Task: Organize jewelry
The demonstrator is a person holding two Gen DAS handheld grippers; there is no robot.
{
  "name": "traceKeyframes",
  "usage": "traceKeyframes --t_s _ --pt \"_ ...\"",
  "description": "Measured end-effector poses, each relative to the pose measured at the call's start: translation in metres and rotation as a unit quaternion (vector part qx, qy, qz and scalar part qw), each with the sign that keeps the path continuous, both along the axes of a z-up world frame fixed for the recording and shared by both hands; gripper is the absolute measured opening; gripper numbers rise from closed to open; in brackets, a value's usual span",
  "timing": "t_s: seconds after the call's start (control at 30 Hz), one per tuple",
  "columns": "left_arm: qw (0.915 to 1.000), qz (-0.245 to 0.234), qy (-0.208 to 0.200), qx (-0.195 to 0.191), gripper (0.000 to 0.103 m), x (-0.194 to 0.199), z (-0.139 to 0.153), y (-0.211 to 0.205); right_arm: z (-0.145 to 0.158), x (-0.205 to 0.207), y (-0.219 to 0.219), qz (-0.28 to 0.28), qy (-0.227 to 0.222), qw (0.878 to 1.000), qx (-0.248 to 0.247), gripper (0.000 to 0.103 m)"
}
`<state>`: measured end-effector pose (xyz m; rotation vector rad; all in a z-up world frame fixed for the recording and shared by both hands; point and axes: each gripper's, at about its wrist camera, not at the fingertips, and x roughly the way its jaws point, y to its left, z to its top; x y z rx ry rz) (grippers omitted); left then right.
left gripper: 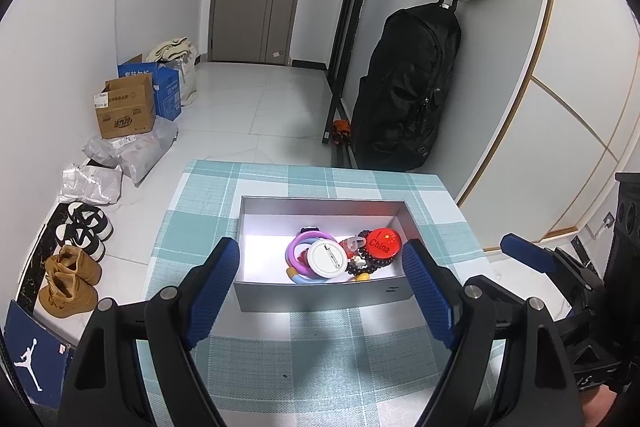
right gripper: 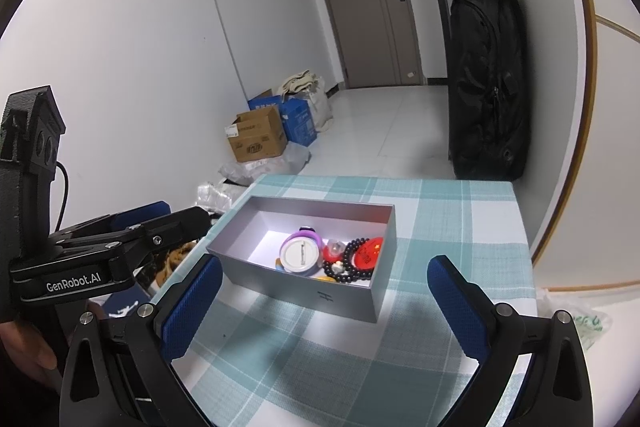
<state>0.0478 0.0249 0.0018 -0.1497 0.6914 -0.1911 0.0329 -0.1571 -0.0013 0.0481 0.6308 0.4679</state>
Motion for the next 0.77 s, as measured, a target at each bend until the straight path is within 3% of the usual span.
traceKeyframes --t_s 0.77 --pt "0.9998 -0.009 -0.011 -0.012 0.08 0.0027 -0.0002 0.0021 -0.0029 0.0011 0.0017 0.0 0.006 1.0 -0.005 0.103"
